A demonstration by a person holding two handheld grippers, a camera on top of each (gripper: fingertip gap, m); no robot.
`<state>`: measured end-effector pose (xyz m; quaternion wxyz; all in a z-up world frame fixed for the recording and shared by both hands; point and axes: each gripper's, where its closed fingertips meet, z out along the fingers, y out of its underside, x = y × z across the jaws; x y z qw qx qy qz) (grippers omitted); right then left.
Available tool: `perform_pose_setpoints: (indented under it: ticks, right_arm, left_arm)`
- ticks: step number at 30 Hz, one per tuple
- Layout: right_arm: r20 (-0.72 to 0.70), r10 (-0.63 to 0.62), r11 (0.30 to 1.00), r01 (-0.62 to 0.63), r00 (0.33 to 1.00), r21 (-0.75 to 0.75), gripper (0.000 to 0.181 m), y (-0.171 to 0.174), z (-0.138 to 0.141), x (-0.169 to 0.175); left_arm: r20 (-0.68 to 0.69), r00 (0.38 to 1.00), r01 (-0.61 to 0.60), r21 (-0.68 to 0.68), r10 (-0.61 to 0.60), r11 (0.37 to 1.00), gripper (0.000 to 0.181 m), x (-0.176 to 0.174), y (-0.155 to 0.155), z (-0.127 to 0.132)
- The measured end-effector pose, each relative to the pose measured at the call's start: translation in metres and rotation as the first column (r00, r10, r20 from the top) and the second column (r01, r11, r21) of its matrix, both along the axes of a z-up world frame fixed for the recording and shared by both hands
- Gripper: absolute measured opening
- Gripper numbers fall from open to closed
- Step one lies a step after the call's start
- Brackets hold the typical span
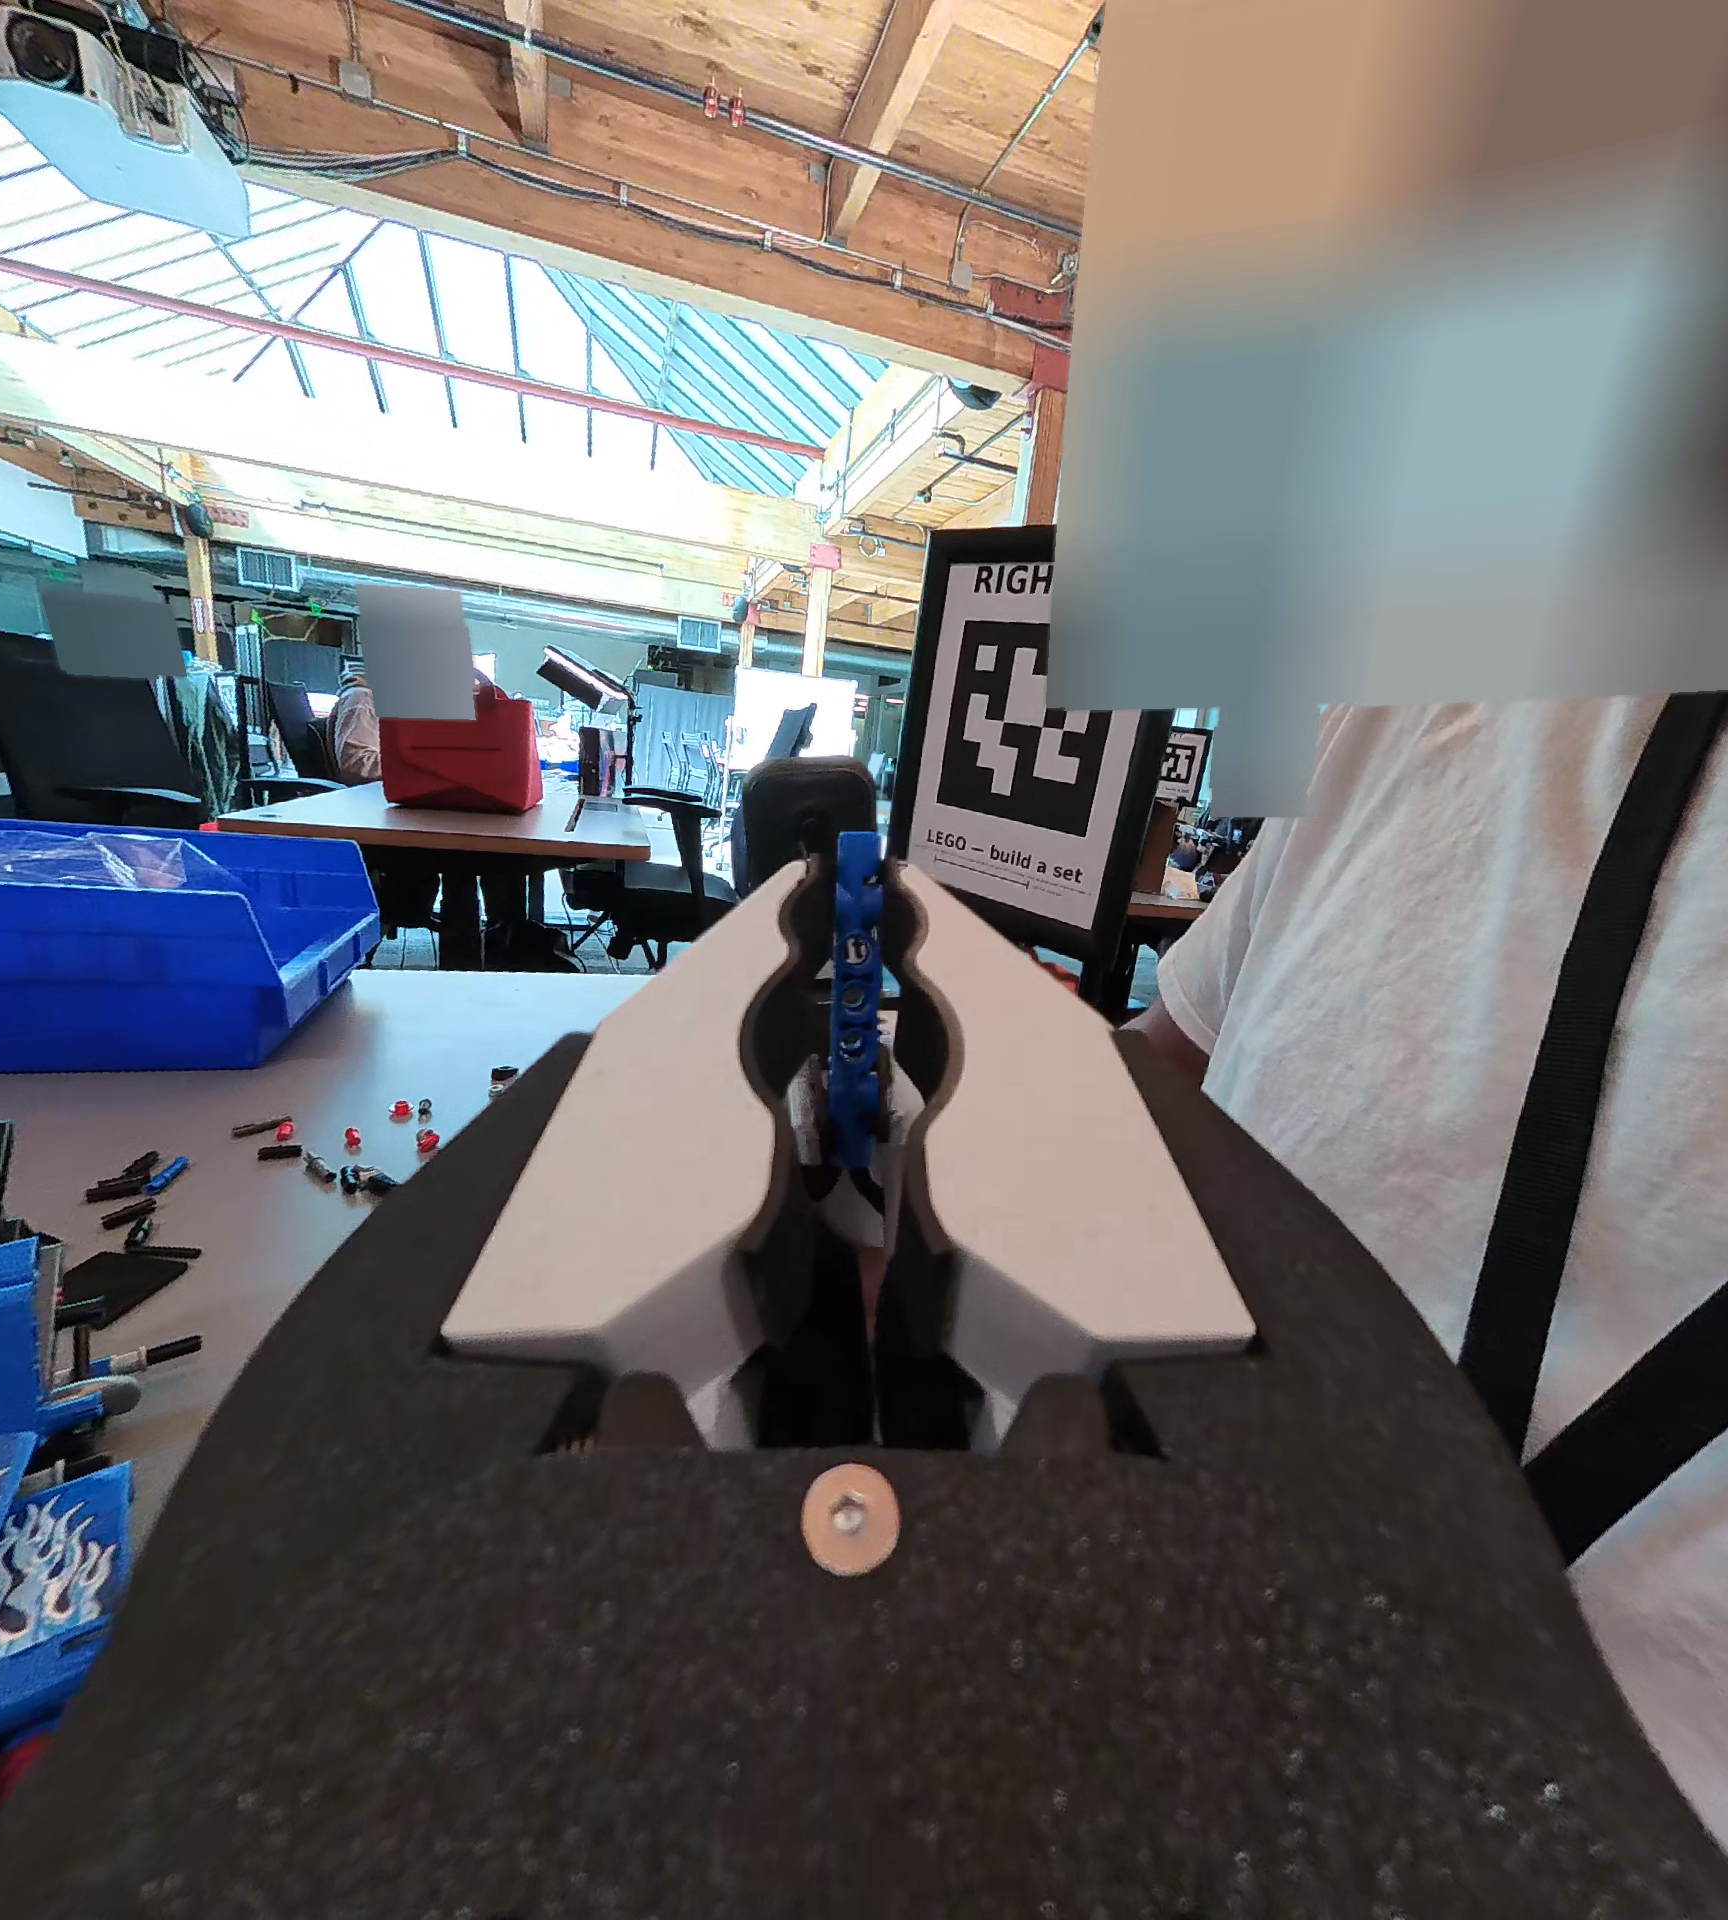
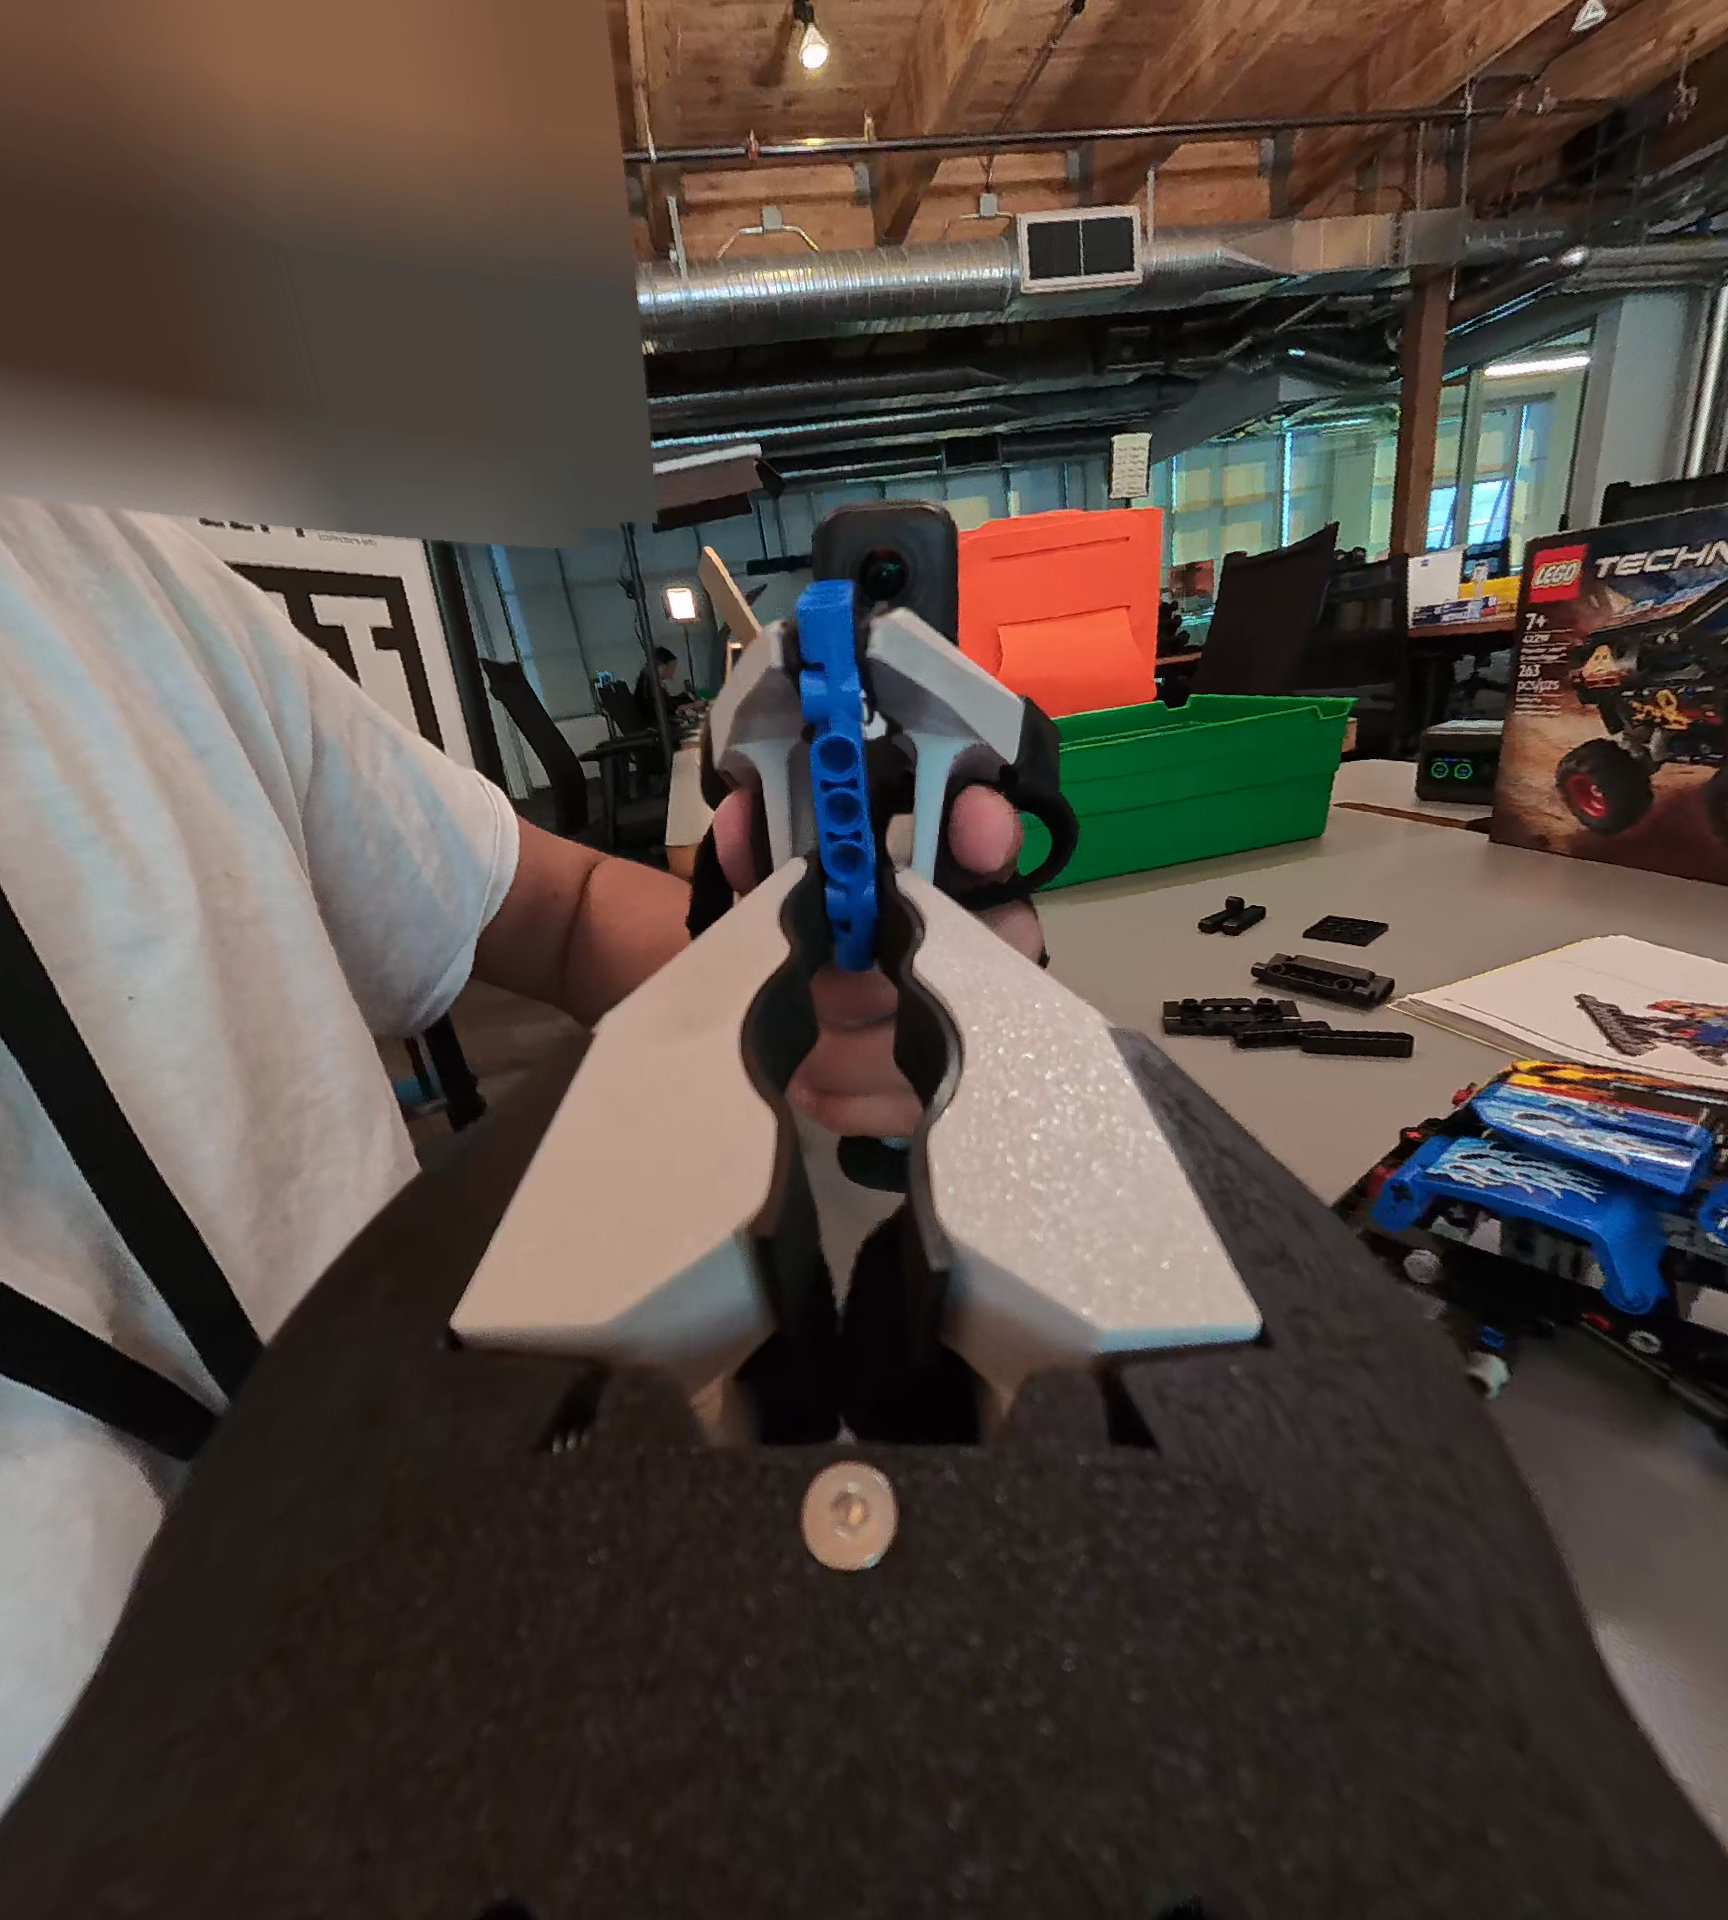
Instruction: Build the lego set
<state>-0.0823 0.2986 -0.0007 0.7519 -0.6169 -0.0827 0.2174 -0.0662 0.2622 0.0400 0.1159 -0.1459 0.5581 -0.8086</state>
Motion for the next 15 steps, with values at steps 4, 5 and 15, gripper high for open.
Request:
perform_pose_setpoints:
  ticks: [4, 5, 15]
  right_arm:
    - [0.031, -0.033, 0.999, 0.033, 0.999, -0.002, 0.014, -0.002, 0.0, 0.004]
    - [0.057, -0.051, 0.999, 0.05, 0.997, 0.002, 0.014, -0.003, 0.001, 0.005]
    - [-0.025, -0.065, 0.996, 0.067, 0.998, 0.065, 0.007, -0.006, 0.012, 0.013]
  left_arm:
    - [-0.023, 1.0, 0.005, 0.064, -0.004, 0.998, 0.006, 0.005, 0.002, -0.006]
    - [-0.026, 1.0, 0.006, 0.072, -0.004, 0.997, 0.006, 0.006, 0.003, -0.007]
    - [-0.054, 0.998, -0.008, 0.098, 0.013, 0.995, 0.006, 0.01, -0.002, -0.016]
